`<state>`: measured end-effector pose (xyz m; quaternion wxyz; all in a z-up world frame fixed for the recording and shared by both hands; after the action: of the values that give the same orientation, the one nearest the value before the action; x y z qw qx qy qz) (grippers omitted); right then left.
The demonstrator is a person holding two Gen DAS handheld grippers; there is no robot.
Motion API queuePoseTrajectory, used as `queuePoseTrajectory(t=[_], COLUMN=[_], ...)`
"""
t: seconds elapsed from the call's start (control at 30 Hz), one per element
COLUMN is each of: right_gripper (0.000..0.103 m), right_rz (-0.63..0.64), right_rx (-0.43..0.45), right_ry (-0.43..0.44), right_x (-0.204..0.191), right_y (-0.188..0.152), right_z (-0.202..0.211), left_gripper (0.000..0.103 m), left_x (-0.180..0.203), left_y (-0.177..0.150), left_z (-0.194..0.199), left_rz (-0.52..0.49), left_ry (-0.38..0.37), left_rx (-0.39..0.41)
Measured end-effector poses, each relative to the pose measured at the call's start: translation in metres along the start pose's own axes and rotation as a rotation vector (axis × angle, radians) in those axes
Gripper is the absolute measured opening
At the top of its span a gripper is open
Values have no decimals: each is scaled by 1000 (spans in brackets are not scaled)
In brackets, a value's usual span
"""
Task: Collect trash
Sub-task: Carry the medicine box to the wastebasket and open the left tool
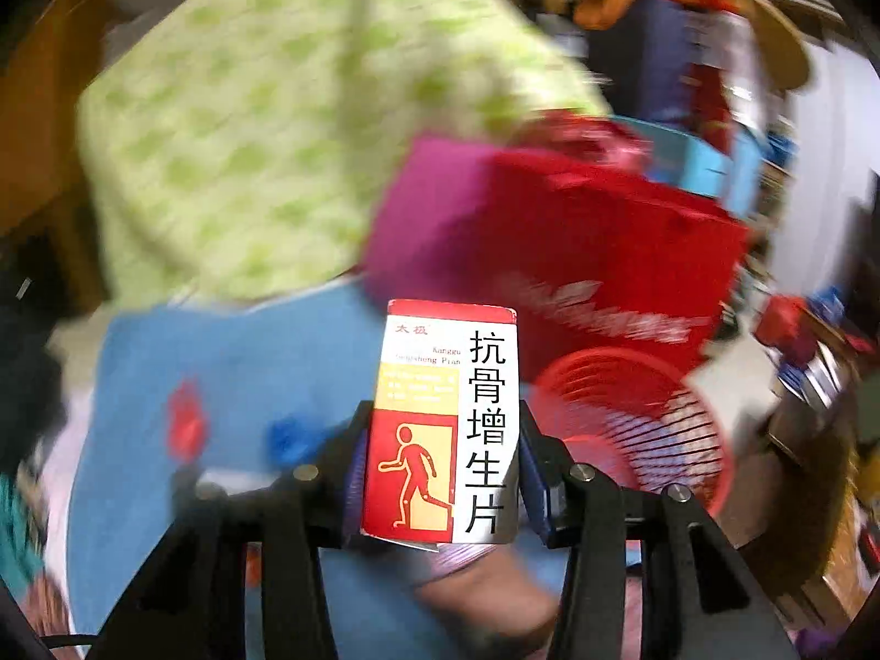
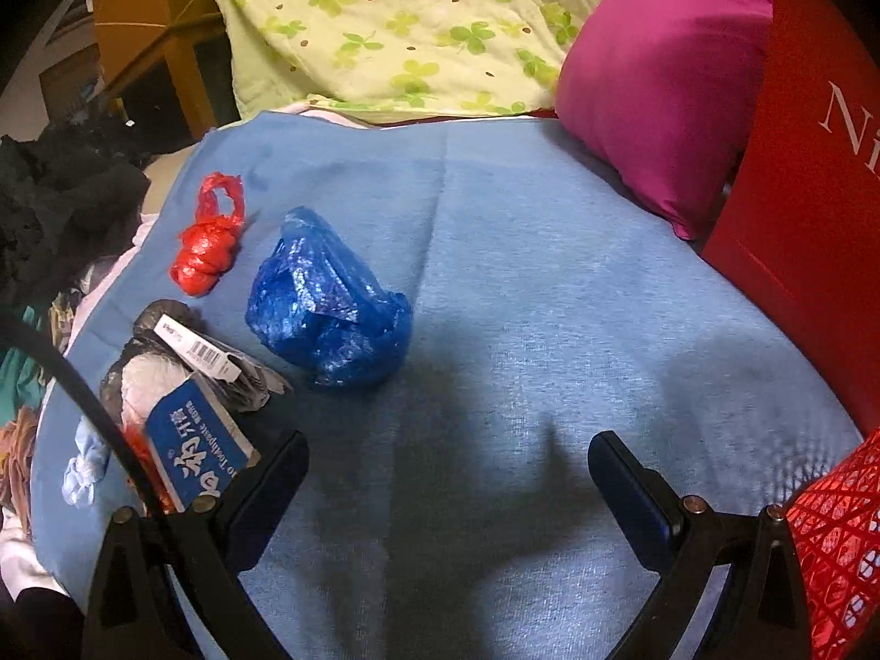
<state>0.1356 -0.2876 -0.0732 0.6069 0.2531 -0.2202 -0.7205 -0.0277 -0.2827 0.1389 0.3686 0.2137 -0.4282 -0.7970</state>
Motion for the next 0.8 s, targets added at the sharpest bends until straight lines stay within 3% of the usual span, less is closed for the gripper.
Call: queuePoseTrajectory(t=[0.07, 0.17, 0.3, 0.37, 0.47, 0.6, 0.63, 0.8], right_gripper=[103, 103, 103, 103, 103, 103, 103, 103], right_rz=[0, -4, -16, -16, -4, 1, 7, -14], right_rx=[-3, 1, 11, 20, 33, 54, 63, 64], right_ry=[7, 31, 54, 66, 89, 161, 194, 390], right_x=[0, 0, 0, -1, -5, -12, -15, -28], right_y=[0, 1, 2, 3, 6, 7, 7, -2], right_z=[-2, 0, 4, 6, 11, 26, 32, 58], left_gripper=[50, 65, 65, 65, 69, 79, 80, 80], left_x=[33, 74, 62, 38, -19, -123, -157, -259], left_y=[11, 15, 17, 17, 11, -18, -33, -115], left_z=[-13, -38, -49, -37, -8, 44, 57, 80], left_rz=[-41, -103, -87, -44, -7, 91, 137, 298], left_ry=[-32, -67, -23, -5, 123, 340, 404, 543], left_rx=[3, -17, -19, 1, 42, 63, 48, -93])
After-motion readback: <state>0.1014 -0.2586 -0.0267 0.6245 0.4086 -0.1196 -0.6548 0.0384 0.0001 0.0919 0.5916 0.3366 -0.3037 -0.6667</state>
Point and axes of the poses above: each gripper's, at about its wrist camera, not at the fingertips, and z roughly against the way its jaws point, x to its right, y to its top, the point moved 7 cm from there along -z, roughly the way its jaws point, and after that the axes turned 2 degrees about y, right-handed, at the moved point
